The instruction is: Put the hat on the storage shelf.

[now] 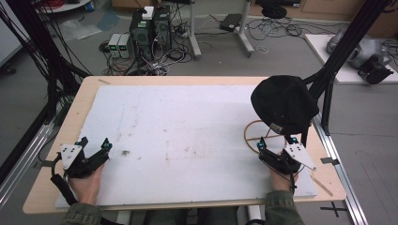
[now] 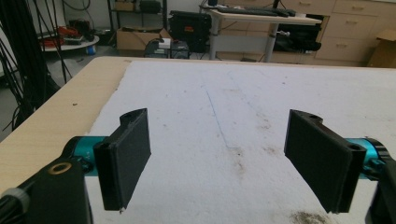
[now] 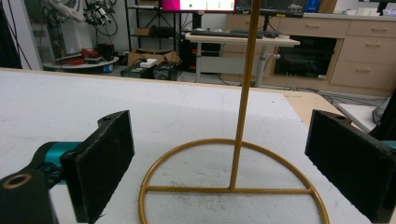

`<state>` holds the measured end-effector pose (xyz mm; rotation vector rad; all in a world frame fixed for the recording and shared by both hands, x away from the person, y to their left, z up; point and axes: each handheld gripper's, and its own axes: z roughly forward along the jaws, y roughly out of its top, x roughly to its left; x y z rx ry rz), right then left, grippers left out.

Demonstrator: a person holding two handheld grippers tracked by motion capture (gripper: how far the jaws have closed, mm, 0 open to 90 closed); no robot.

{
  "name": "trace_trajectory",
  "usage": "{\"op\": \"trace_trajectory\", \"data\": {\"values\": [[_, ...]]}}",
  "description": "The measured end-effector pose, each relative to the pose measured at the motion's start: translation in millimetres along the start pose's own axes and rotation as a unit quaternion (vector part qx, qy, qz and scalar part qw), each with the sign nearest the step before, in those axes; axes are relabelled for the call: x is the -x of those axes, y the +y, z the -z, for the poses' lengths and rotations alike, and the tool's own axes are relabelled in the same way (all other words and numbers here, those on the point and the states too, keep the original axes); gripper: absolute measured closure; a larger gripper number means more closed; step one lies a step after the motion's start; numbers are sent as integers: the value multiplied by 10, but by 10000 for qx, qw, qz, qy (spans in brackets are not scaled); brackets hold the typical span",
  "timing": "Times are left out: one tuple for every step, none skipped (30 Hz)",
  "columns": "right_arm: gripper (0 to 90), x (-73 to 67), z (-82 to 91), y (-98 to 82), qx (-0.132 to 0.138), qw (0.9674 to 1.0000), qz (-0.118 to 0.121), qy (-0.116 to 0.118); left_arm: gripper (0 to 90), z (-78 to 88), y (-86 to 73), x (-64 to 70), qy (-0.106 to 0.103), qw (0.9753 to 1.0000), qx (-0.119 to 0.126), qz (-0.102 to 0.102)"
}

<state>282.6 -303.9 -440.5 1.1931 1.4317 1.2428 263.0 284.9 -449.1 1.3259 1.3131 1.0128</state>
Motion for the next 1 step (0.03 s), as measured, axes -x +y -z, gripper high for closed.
{"op": "trace_trajectory", "data": {"values": [[71, 4, -1, -2, -6, 10000, 14, 1, 228, -2, 1, 0, -12, 10000, -6, 4]]}}
